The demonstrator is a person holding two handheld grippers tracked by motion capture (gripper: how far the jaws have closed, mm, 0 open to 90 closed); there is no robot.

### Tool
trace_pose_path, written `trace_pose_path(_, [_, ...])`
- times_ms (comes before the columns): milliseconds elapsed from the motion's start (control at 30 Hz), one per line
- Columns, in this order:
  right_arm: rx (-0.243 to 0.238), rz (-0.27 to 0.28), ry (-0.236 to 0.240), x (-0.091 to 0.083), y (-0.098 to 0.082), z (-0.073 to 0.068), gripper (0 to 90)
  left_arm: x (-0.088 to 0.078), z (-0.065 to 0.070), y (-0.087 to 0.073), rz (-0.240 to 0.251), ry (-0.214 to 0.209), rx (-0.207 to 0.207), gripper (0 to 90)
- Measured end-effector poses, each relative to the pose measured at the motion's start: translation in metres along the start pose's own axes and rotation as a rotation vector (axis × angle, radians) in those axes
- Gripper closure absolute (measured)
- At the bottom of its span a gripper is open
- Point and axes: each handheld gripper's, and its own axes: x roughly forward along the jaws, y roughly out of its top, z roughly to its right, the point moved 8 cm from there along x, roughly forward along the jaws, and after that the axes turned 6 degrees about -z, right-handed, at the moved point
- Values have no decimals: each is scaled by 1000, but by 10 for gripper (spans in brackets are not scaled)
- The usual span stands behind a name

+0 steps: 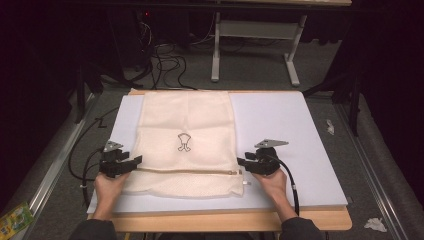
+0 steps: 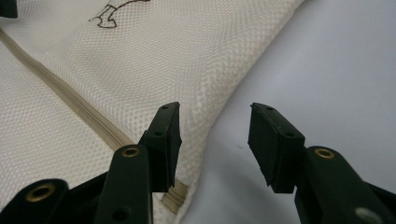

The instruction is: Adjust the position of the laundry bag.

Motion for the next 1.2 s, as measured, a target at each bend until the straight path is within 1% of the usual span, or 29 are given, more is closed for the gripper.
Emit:
trace_pose_path(33, [-1,-2,3,1,1,-1,544,0,0,0,-9,0,-2,410])
trace_pose_path(100, [-2,-9,8,3,1,-3,541,1,0,0,-11,3,-6,411])
trace_pose_path(167, [-4,-34,16,10,2,-7,531,4,1,-1,-24,-6,-5,415])
trace_pose_path(267, [9,-57,21,16,3,-9,526,6,1,-2,-41,-2,-15,419])
trace_pose_path(400, [16,-84,24,24,3,-11,528,7,0,-2,-45,-1,-19,446])
trace_pose_path(467, [15,-90,25,26,3,-11,531,9,0,-3,-56,-4,-22,455])
trace_pose_path(500, [23,-95,30,27,3,-12,537,10,0,-3,-64,-6,-22,462])
trace_pose_path(533, [26,-96,30,28,3,-11,561,10,0,-3,-67,-7,-22,472])
trace_pose_path(567, [24,-98,33,28,4,-11,611,10,1,-3,-69,-8,-20,504])
trace_pose_path(633, [18,-103,35,30,3,-12,682,10,0,-2,-72,0,-22,565])
trace_pose_path(700, [13,-113,38,30,3,-11,765,10,-2,-2,-74,2,-30,630])
trace_pose_path(733, [13,-113,38,30,3,-11,765,10,-3,-2,-78,0,-31,630])
trace_pose_path(767, [21,-103,51,29,4,-10,830,10,-2,-2,-79,-11,-47,688])
trace_pose_path(800, [26,-101,54,29,4,-10,841,9,-3,-1,-87,-5,-41,730])
trace_pose_path(833, [15,-103,52,29,4,-10,850,9,-3,-1,-88,-2,-35,765])
trace_pose_path(900, [8,-103,50,28,5,-11,867,10,-3,0,-83,-4,-36,826])
trace_pose_path(1033, [5,-96,50,27,5,-10,877,9,0,3,-72,0,-21,856])
trace_pose_path(1167, [-5,-87,44,24,6,-8,880,8,4,6,-53,-12,-20,863])
trace_pose_path(1200, [-1,-82,42,23,6,-8,881,8,4,6,-53,-12,-20,864])
